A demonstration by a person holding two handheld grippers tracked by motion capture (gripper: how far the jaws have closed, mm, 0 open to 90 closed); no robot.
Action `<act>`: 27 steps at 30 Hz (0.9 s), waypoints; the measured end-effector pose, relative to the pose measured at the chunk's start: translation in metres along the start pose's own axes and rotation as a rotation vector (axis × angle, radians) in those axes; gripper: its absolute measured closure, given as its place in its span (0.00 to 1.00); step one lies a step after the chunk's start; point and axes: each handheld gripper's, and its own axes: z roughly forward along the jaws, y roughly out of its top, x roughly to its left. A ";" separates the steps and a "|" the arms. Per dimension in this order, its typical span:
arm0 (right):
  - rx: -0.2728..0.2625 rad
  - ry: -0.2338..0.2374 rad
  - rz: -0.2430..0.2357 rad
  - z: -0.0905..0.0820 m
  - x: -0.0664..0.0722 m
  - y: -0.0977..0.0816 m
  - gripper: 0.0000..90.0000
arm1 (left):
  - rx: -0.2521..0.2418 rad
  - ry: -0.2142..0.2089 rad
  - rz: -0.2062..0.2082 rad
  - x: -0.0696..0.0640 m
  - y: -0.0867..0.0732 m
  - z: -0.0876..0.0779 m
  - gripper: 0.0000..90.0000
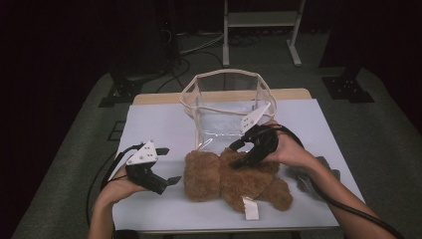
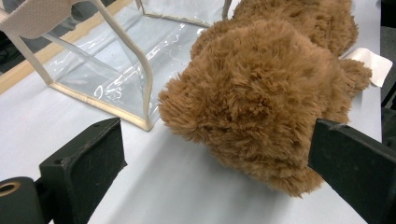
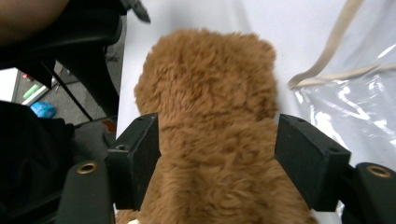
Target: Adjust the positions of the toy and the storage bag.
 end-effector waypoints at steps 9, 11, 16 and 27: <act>0.063 -0.024 -0.020 0.021 0.004 -0.017 0.29 | 0.003 -0.001 -0.003 0.000 0.000 0.000 0.03; 0.051 -0.023 -0.020 0.021 0.003 -0.020 0.29 | 0.003 0.002 -0.006 0.000 0.000 0.000 0.03; 0.063 -0.045 -0.044 0.025 0.006 -0.027 0.28 | 0.005 -0.001 -0.002 0.000 0.000 0.000 0.03; 0.054 -0.051 -0.040 0.033 0.005 -0.037 0.25 | 0.008 -0.005 -0.005 0.000 -0.001 0.000 0.03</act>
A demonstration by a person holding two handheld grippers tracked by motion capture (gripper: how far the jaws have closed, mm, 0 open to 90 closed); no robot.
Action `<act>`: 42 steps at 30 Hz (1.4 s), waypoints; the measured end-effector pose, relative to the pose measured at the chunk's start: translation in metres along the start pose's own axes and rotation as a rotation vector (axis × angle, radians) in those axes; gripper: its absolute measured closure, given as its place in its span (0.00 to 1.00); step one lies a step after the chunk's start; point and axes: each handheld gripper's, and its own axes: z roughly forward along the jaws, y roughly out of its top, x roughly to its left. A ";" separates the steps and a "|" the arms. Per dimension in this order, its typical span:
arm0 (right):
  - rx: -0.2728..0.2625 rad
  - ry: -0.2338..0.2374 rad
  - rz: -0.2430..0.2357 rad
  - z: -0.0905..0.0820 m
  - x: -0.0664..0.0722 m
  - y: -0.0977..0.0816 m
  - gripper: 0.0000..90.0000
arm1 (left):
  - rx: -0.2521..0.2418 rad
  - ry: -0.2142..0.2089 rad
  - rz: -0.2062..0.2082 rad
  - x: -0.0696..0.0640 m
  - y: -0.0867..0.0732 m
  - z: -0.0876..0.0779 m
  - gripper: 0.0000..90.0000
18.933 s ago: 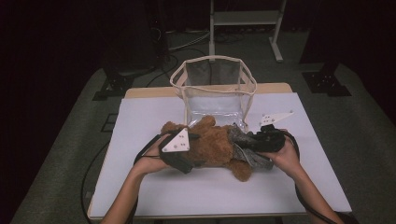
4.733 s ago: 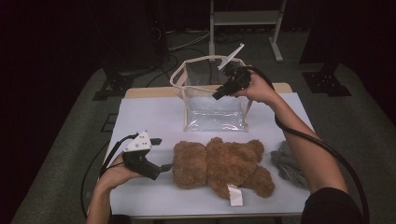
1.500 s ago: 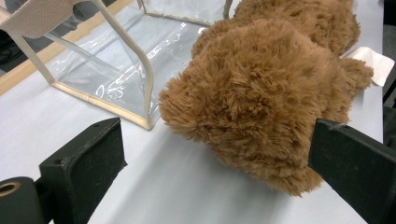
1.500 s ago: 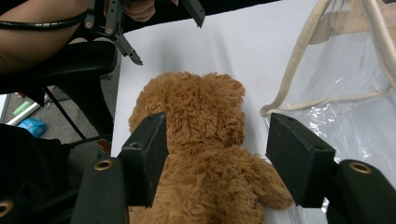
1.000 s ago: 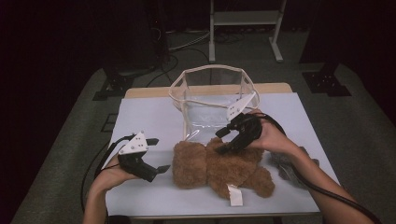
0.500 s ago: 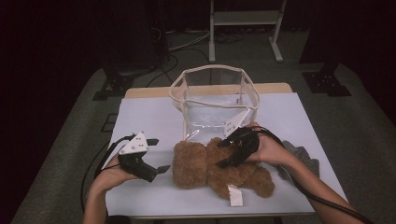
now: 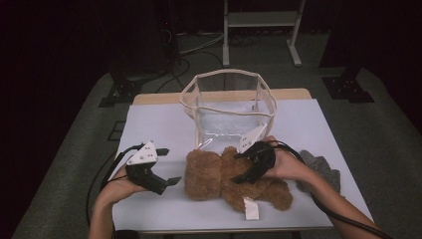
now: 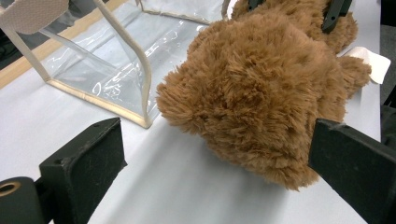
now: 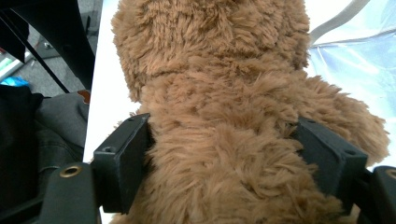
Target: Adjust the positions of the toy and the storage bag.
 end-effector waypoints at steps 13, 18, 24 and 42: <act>0.015 -0.040 -0.046 0.008 0.004 -0.002 0.22 | 0.007 -0.003 0.002 -0.001 0.000 0.001 0.03; 0.001 -0.060 -0.048 0.009 0.004 -0.005 0.22 | 0.003 -0.002 0.002 -0.001 0.000 0.000 0.03; 0.005 -0.073 -0.038 0.010 0.003 -0.005 0.23 | 0.009 -0.003 0.003 0.000 -0.001 0.002 0.03; 0.031 -0.099 -0.035 0.011 0.002 -0.005 0.39 | 0.008 0.000 0.002 -0.001 -0.001 0.000 0.03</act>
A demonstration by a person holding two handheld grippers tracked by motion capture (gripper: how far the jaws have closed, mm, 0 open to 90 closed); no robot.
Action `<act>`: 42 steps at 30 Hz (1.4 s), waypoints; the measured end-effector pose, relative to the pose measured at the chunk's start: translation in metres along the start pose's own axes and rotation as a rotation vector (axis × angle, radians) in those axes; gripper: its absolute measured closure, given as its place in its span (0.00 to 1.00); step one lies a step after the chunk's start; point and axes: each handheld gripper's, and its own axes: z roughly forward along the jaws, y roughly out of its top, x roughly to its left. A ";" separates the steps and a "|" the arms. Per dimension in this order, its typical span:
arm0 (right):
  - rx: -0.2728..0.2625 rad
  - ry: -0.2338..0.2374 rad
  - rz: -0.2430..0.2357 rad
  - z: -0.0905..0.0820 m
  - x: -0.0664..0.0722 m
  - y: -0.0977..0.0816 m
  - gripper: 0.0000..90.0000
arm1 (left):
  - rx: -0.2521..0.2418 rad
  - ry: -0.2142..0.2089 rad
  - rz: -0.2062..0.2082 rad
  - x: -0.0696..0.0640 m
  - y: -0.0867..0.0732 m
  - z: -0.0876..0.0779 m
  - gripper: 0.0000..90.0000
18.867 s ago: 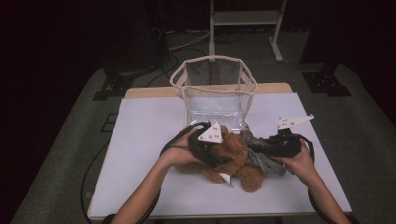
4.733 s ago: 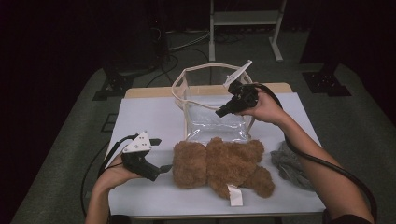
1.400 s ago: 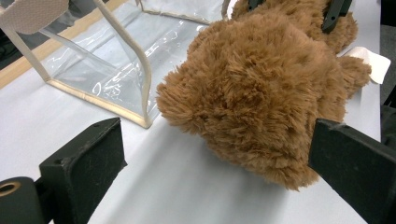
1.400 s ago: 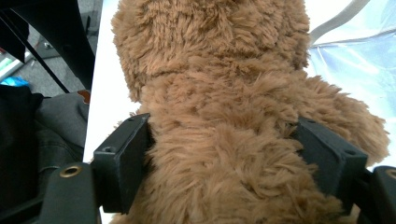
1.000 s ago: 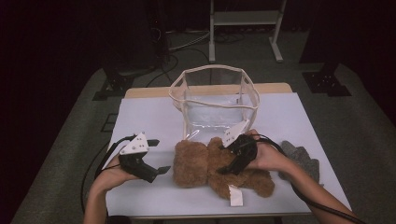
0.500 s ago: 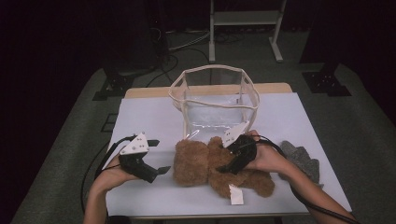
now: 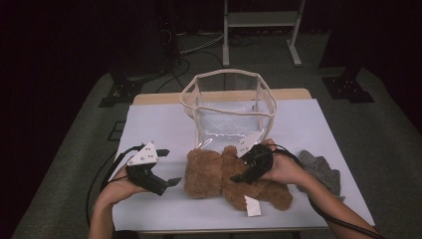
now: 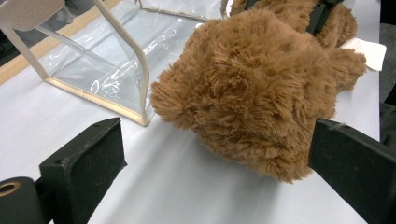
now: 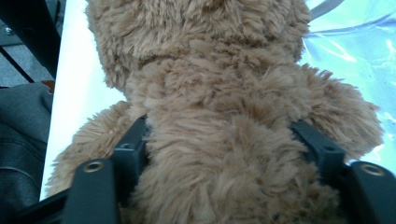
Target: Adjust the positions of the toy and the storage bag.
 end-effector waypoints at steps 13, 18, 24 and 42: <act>0.001 -0.009 0.013 -0.006 0.004 0.001 0.64 | 0.000 0.002 -0.003 0.001 -0.001 -0.001 0.03; 0.001 0.006 0.019 -0.010 0.005 0.004 0.68 | -0.006 0.006 -0.004 0.001 -0.001 -0.002 0.03; -0.019 0.043 0.047 -0.018 -0.001 0.006 0.71 | -0.002 0.012 0.001 0.002 -0.002 -0.005 0.03; -0.017 0.057 0.059 -0.038 -0.004 0.012 0.75 | -0.004 0.026 -0.012 0.005 -0.006 -0.009 0.03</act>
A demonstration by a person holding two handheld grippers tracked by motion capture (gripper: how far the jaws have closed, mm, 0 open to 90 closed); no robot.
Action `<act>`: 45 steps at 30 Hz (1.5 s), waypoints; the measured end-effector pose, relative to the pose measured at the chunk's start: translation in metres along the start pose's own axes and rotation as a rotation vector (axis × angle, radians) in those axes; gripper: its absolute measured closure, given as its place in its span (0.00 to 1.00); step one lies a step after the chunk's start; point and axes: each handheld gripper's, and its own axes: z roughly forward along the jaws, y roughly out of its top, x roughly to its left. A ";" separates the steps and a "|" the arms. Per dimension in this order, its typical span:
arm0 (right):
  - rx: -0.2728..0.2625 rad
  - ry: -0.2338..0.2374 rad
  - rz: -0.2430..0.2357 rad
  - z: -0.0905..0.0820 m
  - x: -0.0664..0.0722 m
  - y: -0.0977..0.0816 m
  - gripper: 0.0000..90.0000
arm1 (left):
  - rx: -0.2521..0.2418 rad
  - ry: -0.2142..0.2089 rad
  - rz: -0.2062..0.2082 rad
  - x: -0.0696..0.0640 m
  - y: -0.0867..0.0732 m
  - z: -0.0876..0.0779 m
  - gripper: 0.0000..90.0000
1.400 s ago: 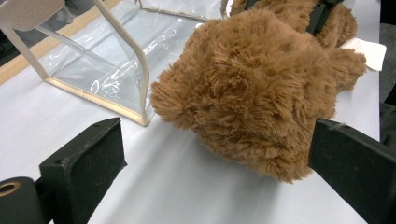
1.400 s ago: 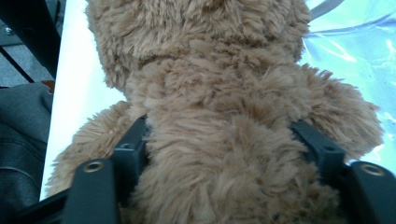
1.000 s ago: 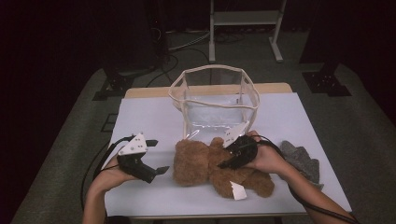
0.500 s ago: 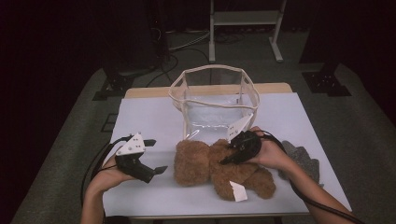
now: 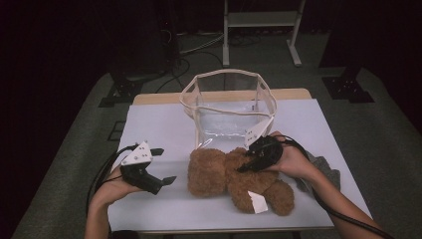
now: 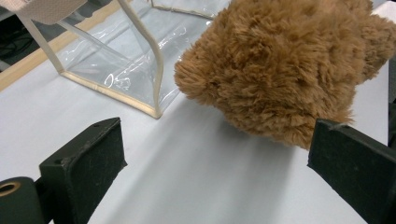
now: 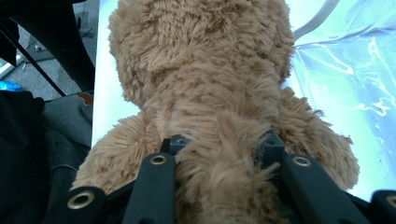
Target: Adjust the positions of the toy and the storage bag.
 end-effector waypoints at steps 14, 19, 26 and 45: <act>-0.056 -0.021 -0.019 -0.018 0.002 0.010 0.75 | -0.003 0.014 -0.012 0.002 -0.003 -0.004 0.03; -0.085 -0.019 -0.023 -0.029 0.003 0.018 0.75 | -0.006 0.019 -0.016 0.004 -0.005 -0.006 0.03; -0.120 -0.009 -0.025 -0.039 0.003 0.025 0.76 | -0.010 0.021 -0.021 0.005 -0.007 -0.008 0.03; -0.135 -0.004 -0.069 -0.077 0.009 0.075 0.75 | -0.026 0.018 -0.032 0.007 -0.010 -0.012 0.03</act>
